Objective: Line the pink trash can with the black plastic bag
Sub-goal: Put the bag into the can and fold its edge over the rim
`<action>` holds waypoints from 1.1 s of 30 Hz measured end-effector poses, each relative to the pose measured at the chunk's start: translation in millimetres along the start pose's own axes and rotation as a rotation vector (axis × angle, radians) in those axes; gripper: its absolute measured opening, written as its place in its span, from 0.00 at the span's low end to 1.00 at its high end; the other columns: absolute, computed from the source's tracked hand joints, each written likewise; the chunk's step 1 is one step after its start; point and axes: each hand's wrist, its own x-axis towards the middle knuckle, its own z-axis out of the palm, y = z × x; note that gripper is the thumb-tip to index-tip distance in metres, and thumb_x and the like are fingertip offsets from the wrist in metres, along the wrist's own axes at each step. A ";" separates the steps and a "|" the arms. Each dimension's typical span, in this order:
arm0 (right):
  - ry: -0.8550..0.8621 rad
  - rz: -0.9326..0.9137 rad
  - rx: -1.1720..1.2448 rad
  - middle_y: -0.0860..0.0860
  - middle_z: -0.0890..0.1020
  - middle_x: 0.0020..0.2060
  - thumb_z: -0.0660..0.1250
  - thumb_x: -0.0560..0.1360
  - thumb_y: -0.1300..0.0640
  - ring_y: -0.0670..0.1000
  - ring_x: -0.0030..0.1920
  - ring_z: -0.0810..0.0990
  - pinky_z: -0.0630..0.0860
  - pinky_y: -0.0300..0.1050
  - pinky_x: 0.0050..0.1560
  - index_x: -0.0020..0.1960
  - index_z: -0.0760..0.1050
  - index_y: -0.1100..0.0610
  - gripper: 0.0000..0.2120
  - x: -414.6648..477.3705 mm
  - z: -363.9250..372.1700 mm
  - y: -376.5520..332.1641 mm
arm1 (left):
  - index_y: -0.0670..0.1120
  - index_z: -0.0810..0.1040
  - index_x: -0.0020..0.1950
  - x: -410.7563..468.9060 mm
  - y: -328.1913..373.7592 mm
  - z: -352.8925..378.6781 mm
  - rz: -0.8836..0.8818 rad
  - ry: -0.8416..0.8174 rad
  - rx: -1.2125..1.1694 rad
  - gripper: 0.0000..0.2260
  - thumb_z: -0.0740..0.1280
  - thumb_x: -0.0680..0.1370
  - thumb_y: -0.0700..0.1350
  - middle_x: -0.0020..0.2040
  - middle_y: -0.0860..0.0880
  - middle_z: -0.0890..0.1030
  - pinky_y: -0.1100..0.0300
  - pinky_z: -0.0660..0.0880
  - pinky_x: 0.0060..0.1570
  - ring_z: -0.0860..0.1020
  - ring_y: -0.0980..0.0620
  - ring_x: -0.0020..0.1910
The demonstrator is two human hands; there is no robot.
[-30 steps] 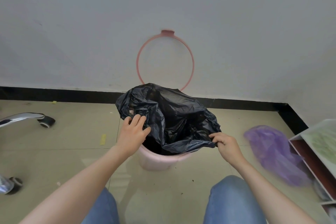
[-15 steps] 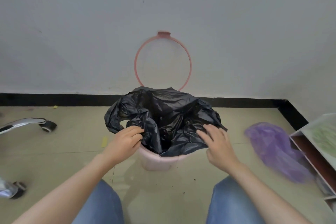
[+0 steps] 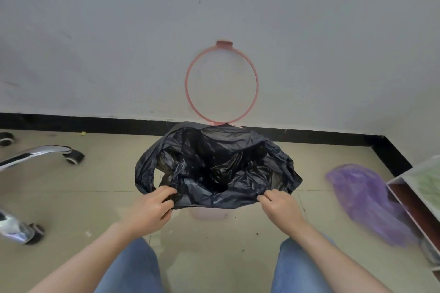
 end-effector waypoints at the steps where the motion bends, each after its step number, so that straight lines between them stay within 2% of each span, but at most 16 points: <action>1: -0.010 -0.008 0.004 0.51 0.75 0.21 0.78 0.48 0.71 0.52 0.21 0.73 0.66 0.37 0.19 0.30 0.79 0.58 0.16 -2.1 2.4 -0.1 | 0.42 0.76 0.25 -2.3 2.4 3.6 0.004 -0.004 0.026 0.29 0.46 0.80 0.45 0.40 0.43 0.85 0.64 0.77 0.28 0.84 0.48 0.41; 6: -0.020 -0.075 -0.024 0.51 0.78 0.26 0.78 0.49 0.67 0.53 0.28 0.78 0.71 0.39 0.24 0.30 0.77 0.57 0.14 -3.9 10.3 2.9 | 0.43 0.78 0.24 -9.0 5.7 8.6 -0.003 -0.143 0.085 0.13 0.61 0.68 0.42 0.42 0.43 0.84 0.65 0.78 0.32 0.74 0.48 0.49; 8: -0.037 -0.071 -0.060 0.51 0.79 0.28 0.80 0.50 0.61 0.54 0.31 0.80 0.73 0.39 0.27 0.30 0.78 0.56 0.14 -1.4 9.5 2.9 | 0.43 0.81 0.26 -4.4 10.6 6.0 -0.056 -0.168 0.160 0.02 0.71 0.59 0.40 0.42 0.41 0.85 0.64 0.80 0.32 0.81 0.44 0.48; 9: -0.041 -0.062 -0.067 0.51 0.79 0.29 0.81 0.51 0.56 0.53 0.32 0.80 0.74 0.39 0.28 0.30 0.78 0.56 0.14 -1.8 10.0 2.4 | 0.41 0.82 0.28 -1.0 14.4 6.1 -0.112 -0.167 0.164 0.02 0.72 0.57 0.38 0.42 0.40 0.85 0.61 0.81 0.32 0.83 0.42 0.45; 10: -0.042 -0.051 -0.067 0.50 0.80 0.29 0.82 0.53 0.51 0.53 0.32 0.80 0.74 0.39 0.29 0.30 0.78 0.55 0.15 -2.5 10.1 1.3 | 0.39 0.82 0.28 4.4 17.8 5.1 -0.174 -0.149 0.152 0.02 0.70 0.60 0.37 0.40 0.40 0.84 0.59 0.81 0.30 0.83 0.40 0.41; 12: -0.023 -0.020 -0.049 0.49 0.79 0.29 0.80 0.56 0.45 0.52 0.31 0.79 0.75 0.39 0.29 0.30 0.78 0.55 0.16 -2.7 7.8 -0.6 | 0.39 0.79 0.27 17.7 23.7 2.1 -0.292 -0.022 0.124 0.11 0.59 0.66 0.38 0.33 0.42 0.82 0.58 0.76 0.25 0.80 0.41 0.32; 15: 0.069 0.057 -0.016 0.51 0.80 0.30 0.80 0.58 0.51 0.53 0.33 0.81 0.77 0.41 0.30 0.30 0.77 0.56 0.14 1.3 2.7 -1.4 | 0.41 0.82 0.35 38.3 36.0 -4.5 -0.273 0.132 0.129 0.12 0.58 0.68 0.41 0.39 0.42 0.84 0.55 0.76 0.31 0.80 0.41 0.38; 17: 0.118 0.141 0.024 0.55 0.83 0.37 0.81 0.58 0.55 0.56 0.40 0.83 0.80 0.45 0.34 0.36 0.79 0.58 0.13 6.9 -1.9 -3.2 | 0.46 0.83 0.50 54.8 45.8 -4.7 -0.193 0.010 0.134 0.15 0.66 0.69 0.51 0.52 0.43 0.84 0.50 0.80 0.45 0.82 0.41 0.52; 18: 0.118 0.193 0.045 0.57 0.84 0.42 0.80 0.59 0.54 0.59 0.45 0.83 0.81 0.48 0.38 0.41 0.81 0.58 0.15 10.0 -2.9 -3.7 | 0.49 0.81 0.57 63.0 49.2 -2.0 -0.160 -0.095 0.144 0.22 0.69 0.67 0.57 0.58 0.44 0.82 0.47 0.78 0.52 0.80 0.42 0.58; 20: 0.025 0.272 0.099 0.60 0.81 0.57 0.77 0.64 0.50 0.63 0.59 0.78 0.79 0.57 0.51 0.58 0.78 0.55 0.24 17.5 -1.0 -1.5 | 0.54 0.70 0.69 72.8 53.7 7.9 -0.158 -0.330 0.155 0.31 0.68 0.68 0.63 0.69 0.45 0.73 0.45 0.67 0.66 0.69 0.43 0.70; 21: -0.047 0.297 0.133 0.59 0.73 0.66 0.71 0.70 0.47 0.64 0.66 0.70 0.73 0.61 0.59 0.66 0.71 0.51 0.27 22.6 1.2 3.7 | 0.55 0.61 0.73 74.6 53.8 15.7 -0.175 -0.432 0.140 0.32 0.63 0.72 0.63 0.74 0.45 0.64 0.44 0.56 0.72 0.59 0.42 0.75; 23: -0.247 0.383 0.246 0.52 0.55 0.76 0.58 0.77 0.41 0.62 0.74 0.51 0.56 0.62 0.71 0.73 0.53 0.41 0.28 37.0 9.3 24.3 | 0.57 0.51 0.75 70.7 51.1 30.6 -0.273 -0.566 0.097 0.29 0.56 0.76 0.61 0.78 0.46 0.54 0.44 0.42 0.74 0.46 0.43 0.77; 25: -0.381 0.443 0.316 0.50 0.49 0.77 0.53 0.78 0.39 0.62 0.75 0.46 0.51 0.61 0.72 0.73 0.47 0.38 0.27 53.4 17.8 46.3 | 0.58 0.52 0.75 63.8 49.3 41.5 -0.302 -0.602 0.113 0.27 0.55 0.77 0.61 0.77 0.46 0.55 0.44 0.40 0.74 0.48 0.44 0.77; 29: -0.537 0.462 0.524 0.53 0.48 0.77 0.55 0.78 0.40 0.62 0.74 0.52 0.57 0.57 0.72 0.74 0.51 0.41 0.27 77.4 28.2 56.4 | 0.59 0.65 0.70 65.3 51.1 44.7 -0.269 -0.501 0.167 0.25 0.63 0.74 0.60 0.72 0.45 0.69 0.40 0.47 0.71 0.62 0.42 0.73; 31: -0.555 0.475 0.635 0.55 0.48 0.76 0.58 0.77 0.42 0.62 0.73 0.56 0.60 0.57 0.72 0.73 0.56 0.43 0.26 84.6 30.4 55.6 | 0.59 0.58 0.73 63.2 49.6 47.3 -0.287 -0.565 0.150 0.27 0.59 0.75 0.61 0.76 0.45 0.61 0.40 0.42 0.72 0.55 0.43 0.76; 33: -0.483 0.500 0.640 0.58 0.55 0.74 0.59 0.78 0.46 0.63 0.70 0.63 0.63 0.56 0.70 0.70 0.64 0.47 0.22 92.1 30.6 55.9 | 0.58 0.52 0.75 61.8 50.2 43.0 -0.314 -0.632 0.120 0.31 0.54 0.74 0.66 0.78 0.46 0.55 0.42 0.40 0.73 0.49 0.44 0.77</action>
